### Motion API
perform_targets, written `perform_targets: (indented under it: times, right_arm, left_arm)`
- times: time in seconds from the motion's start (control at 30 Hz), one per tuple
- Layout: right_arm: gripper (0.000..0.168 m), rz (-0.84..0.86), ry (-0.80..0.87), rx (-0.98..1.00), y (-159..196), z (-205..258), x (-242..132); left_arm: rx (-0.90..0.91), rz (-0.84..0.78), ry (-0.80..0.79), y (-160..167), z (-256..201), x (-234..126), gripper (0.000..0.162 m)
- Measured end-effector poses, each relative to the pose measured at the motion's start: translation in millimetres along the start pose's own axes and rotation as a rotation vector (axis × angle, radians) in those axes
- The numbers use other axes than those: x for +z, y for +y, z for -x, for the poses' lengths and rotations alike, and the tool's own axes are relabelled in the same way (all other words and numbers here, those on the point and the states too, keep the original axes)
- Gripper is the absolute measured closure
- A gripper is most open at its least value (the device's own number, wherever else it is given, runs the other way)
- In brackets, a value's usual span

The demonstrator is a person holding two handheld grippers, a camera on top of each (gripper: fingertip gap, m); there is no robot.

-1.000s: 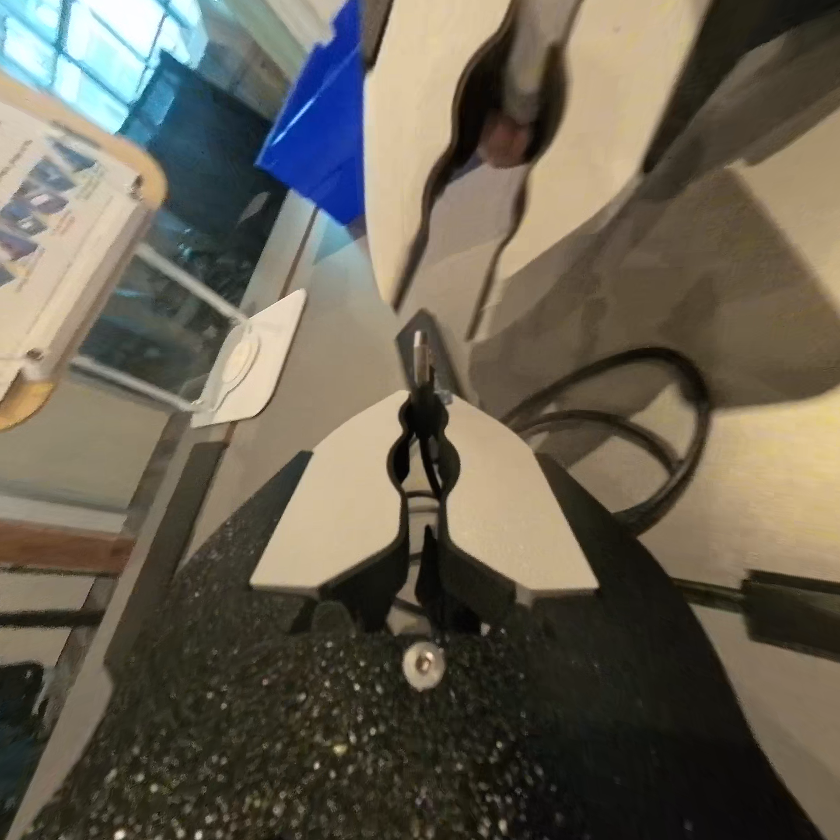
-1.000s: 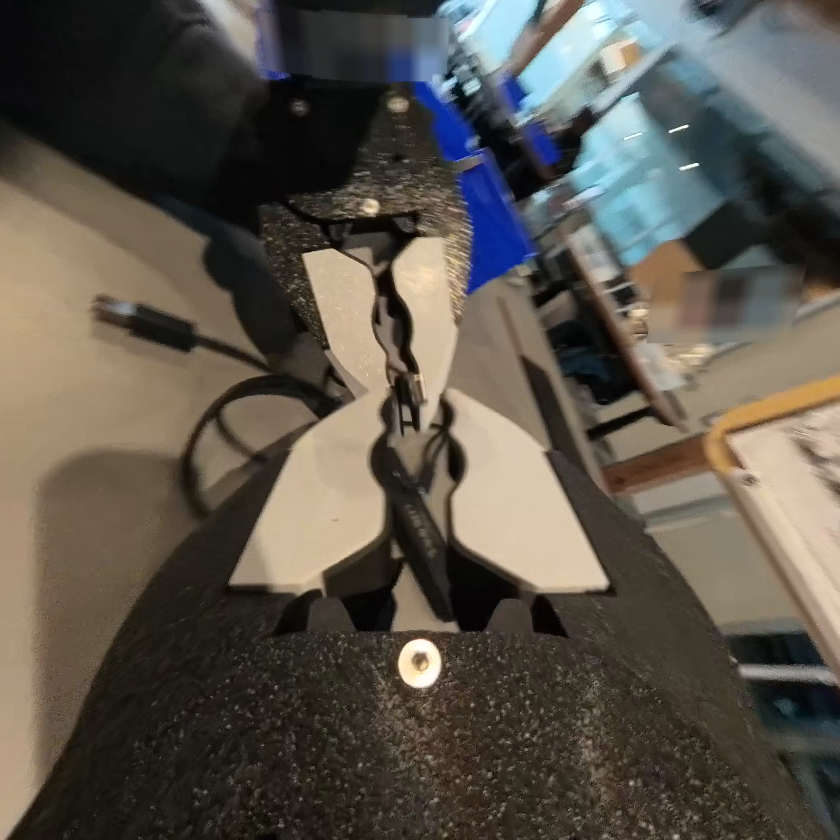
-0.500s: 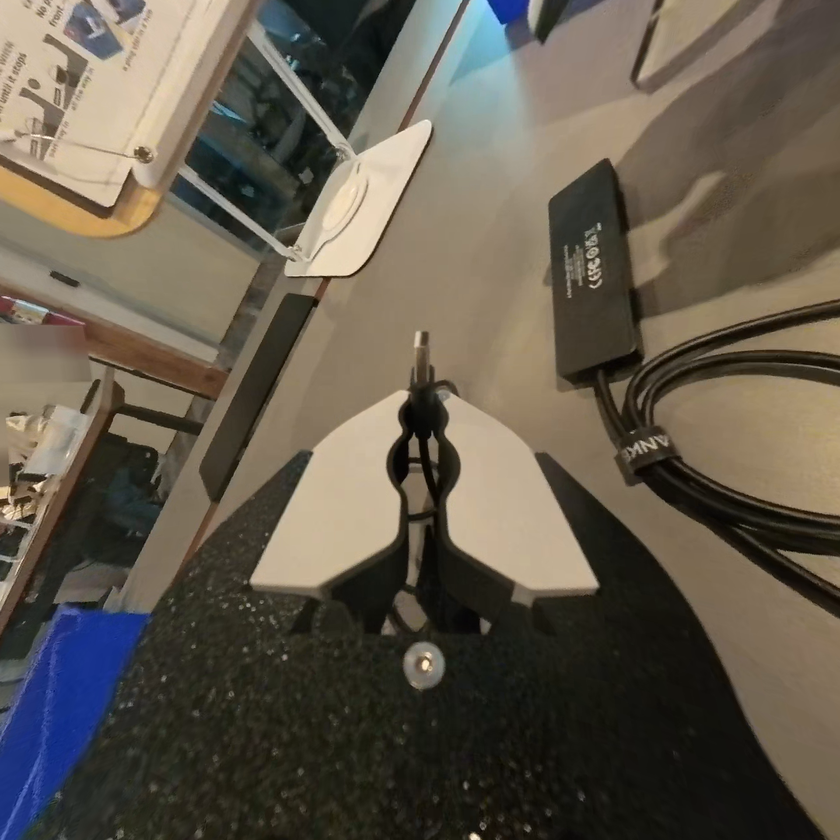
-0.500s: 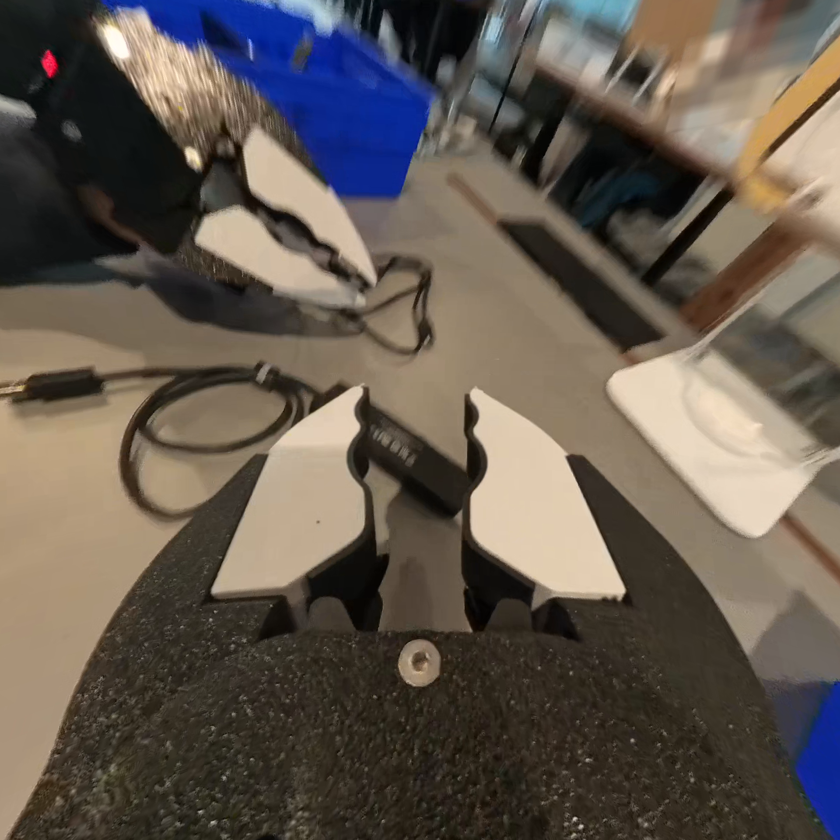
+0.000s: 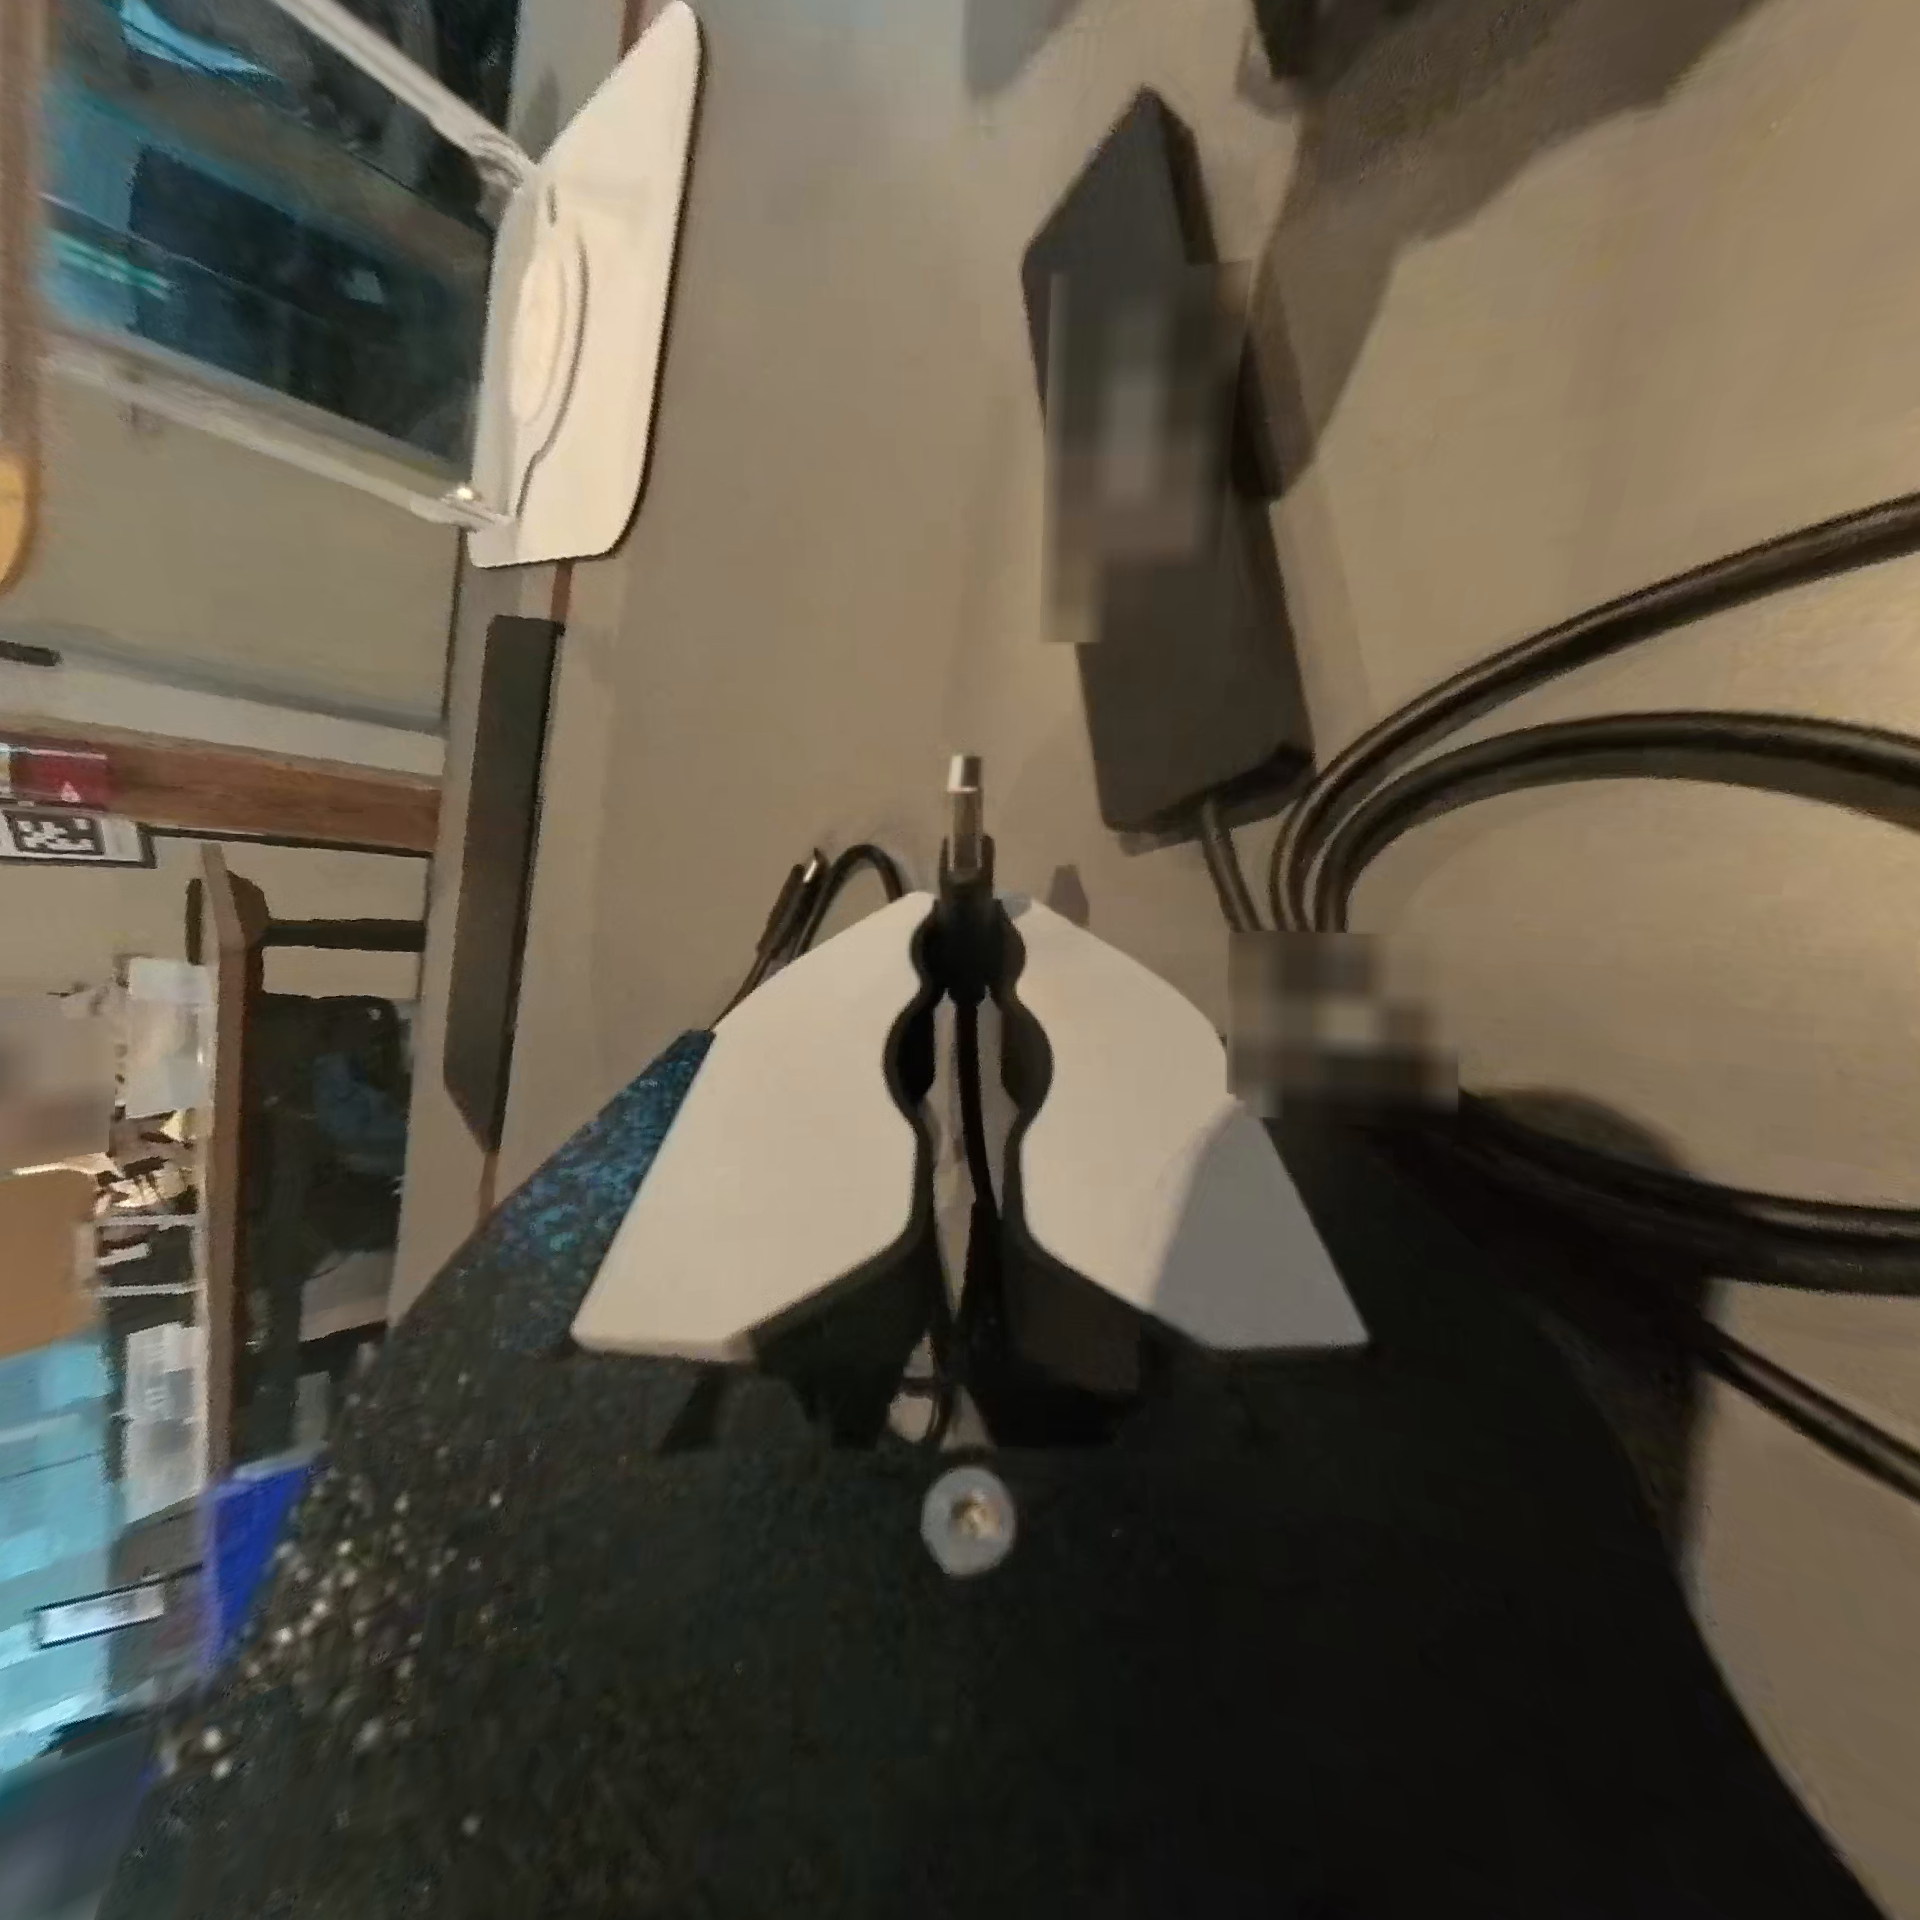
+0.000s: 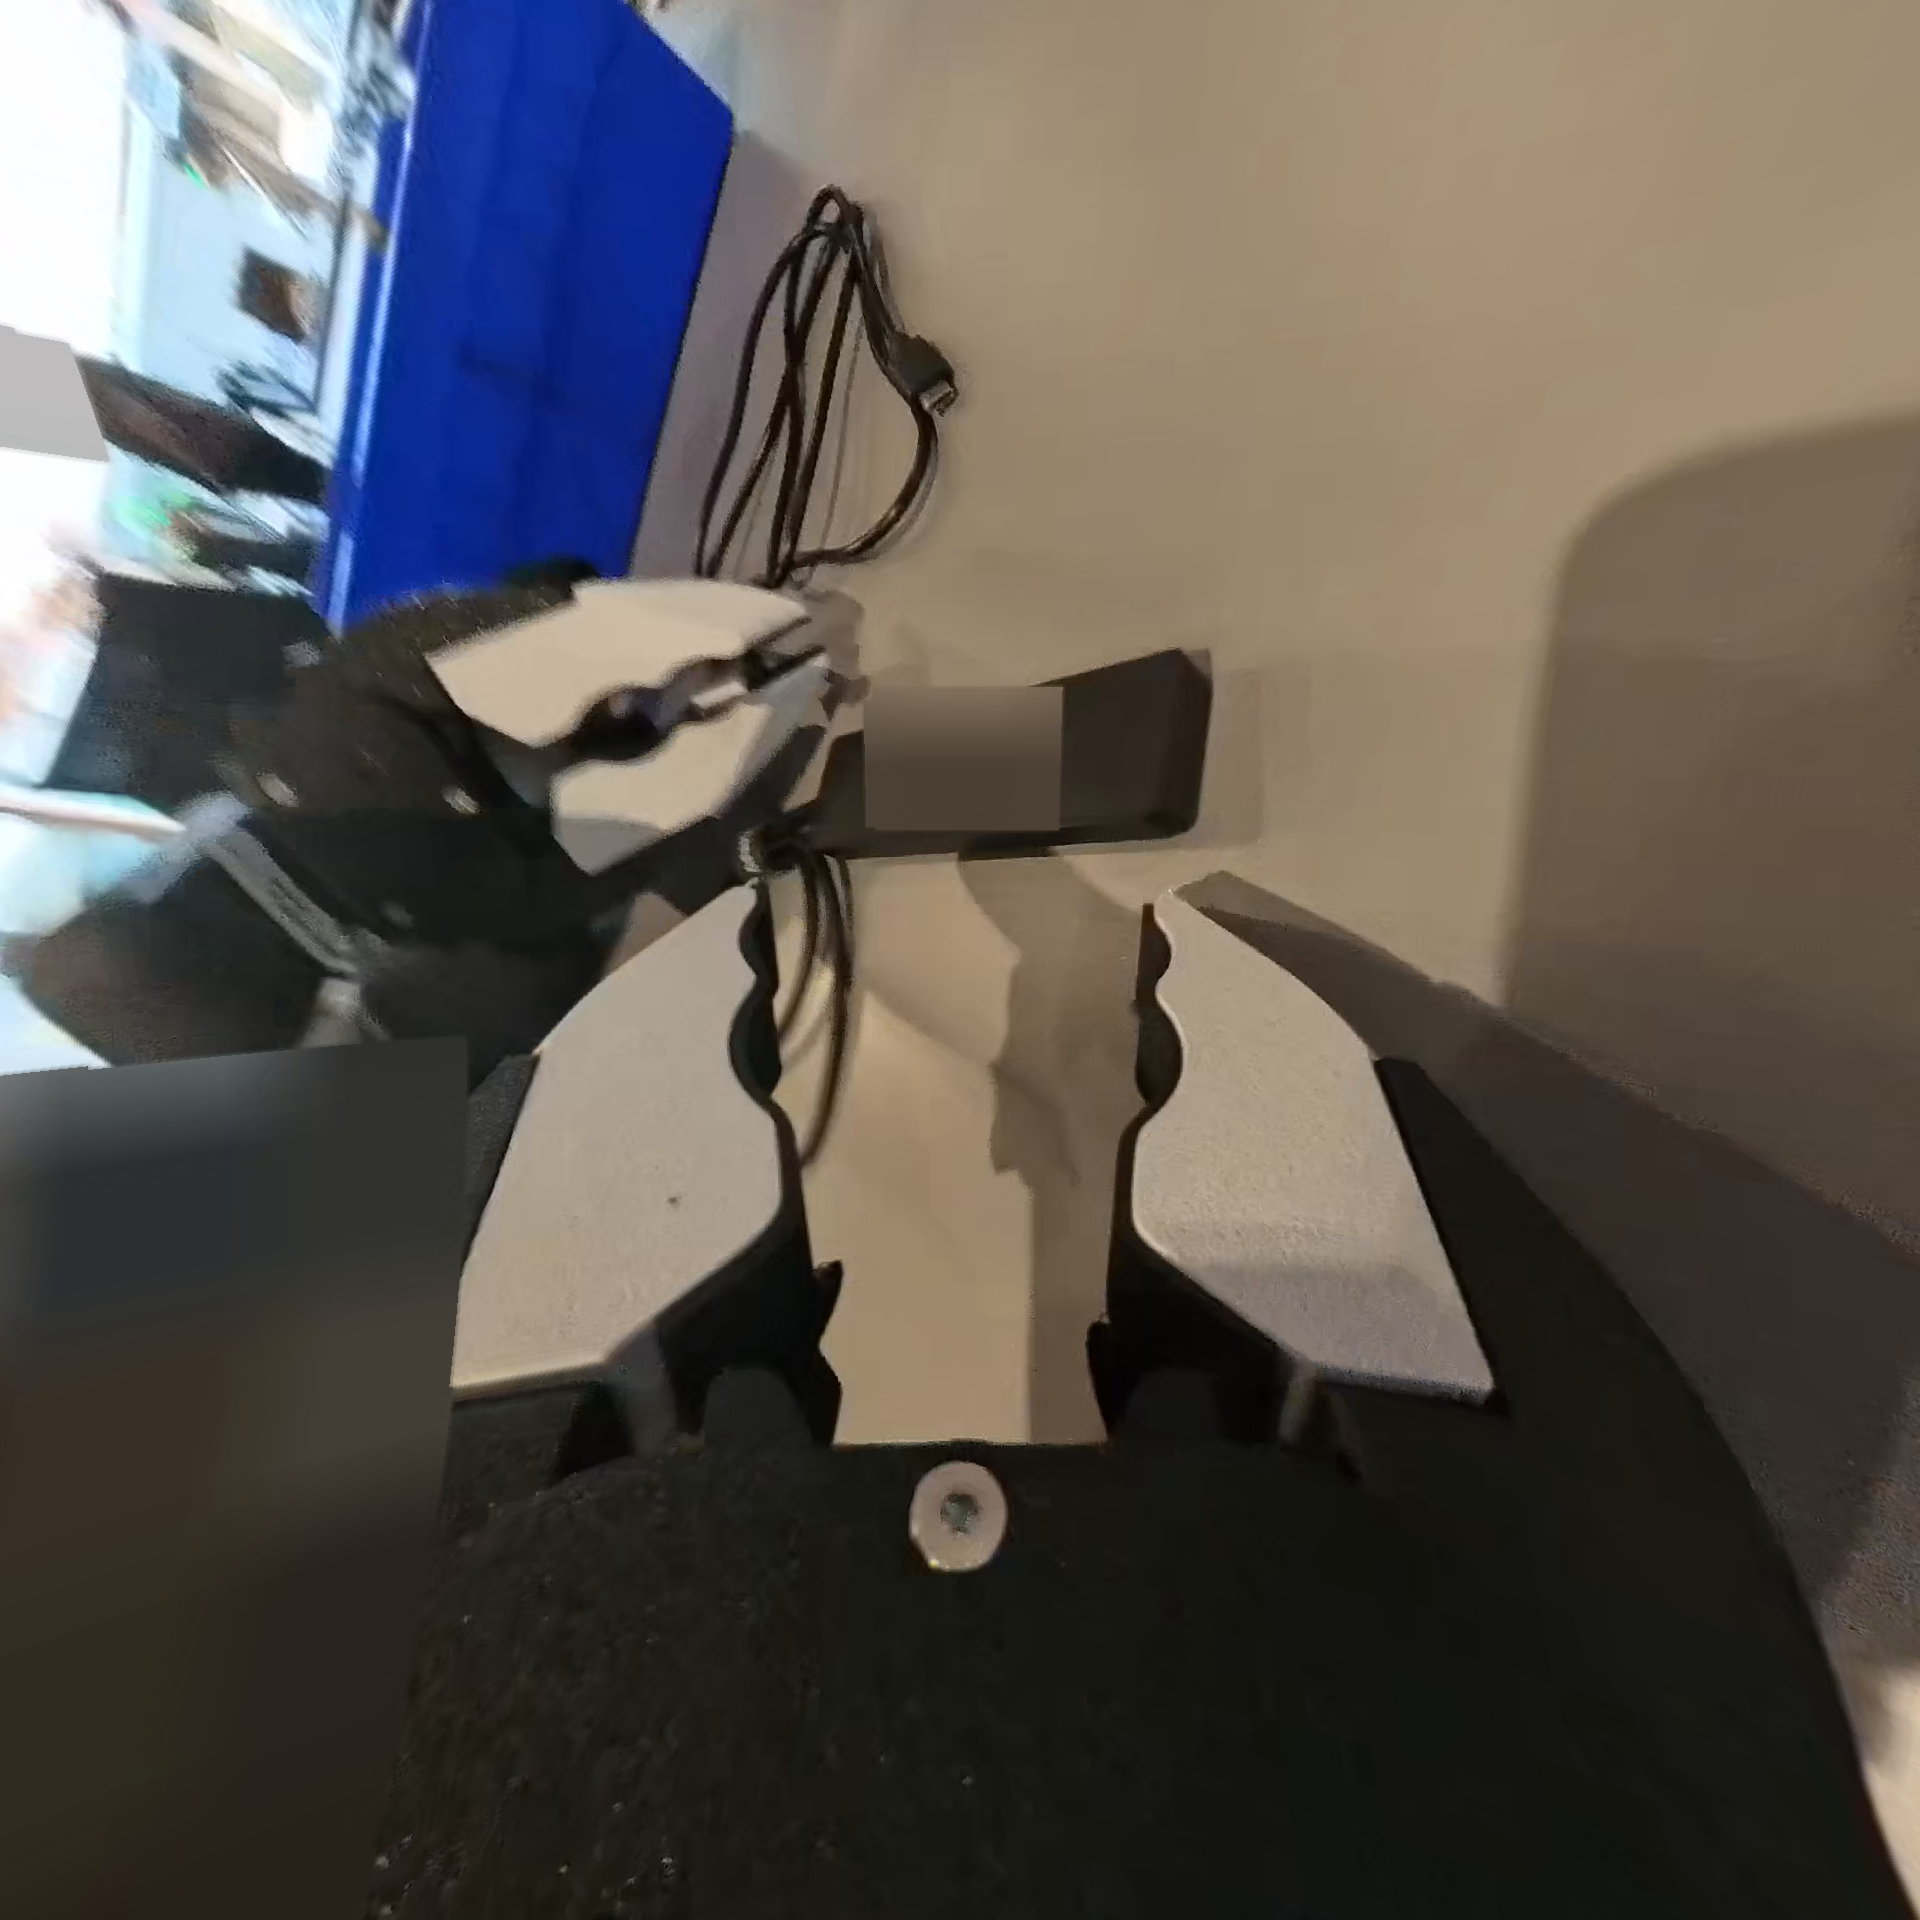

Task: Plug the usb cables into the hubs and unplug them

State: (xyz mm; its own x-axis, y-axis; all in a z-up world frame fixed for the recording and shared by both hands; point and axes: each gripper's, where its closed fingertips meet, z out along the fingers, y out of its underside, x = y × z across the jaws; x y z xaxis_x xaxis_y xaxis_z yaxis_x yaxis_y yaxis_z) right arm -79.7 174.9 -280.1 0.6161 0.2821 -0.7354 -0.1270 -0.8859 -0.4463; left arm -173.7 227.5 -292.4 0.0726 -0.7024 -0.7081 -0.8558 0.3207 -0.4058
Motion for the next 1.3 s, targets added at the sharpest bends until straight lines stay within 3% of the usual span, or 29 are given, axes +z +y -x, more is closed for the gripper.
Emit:
perform_targets:
  times: [0.27,0.5,0.8,1.0,1.17,1.3]
  right_arm:
    - [0.110,0.005,-0.059,0.139,-3,7,13]
    - [0.110,-0.049,-0.063,0.142,-17,10,29]
    - [0.107,-0.151,-0.116,0.154,-37,15,45]
    - [0.119,-0.116,-0.200,0.186,-37,23,52]
    - [0.117,-0.082,-0.127,0.181,-32,16,50]
    - [0.126,-0.083,-0.067,0.184,-35,13,57]
  left_arm:
    - [0.116,0.114,0.033,-1,-11,1,0.155]
    - [-0.004,0.034,0.162,-14,-25,-6,0.155]
    - [-0.113,-0.020,0.214,-17,-28,-6,0.155]
    - [-0.164,-0.028,0.233,-16,-28,-7,0.155]
    - [-0.257,0.070,0.104,-1,-1,-9,0.155]
    - [-0.195,0.141,0.099,9,-6,2,0.155]
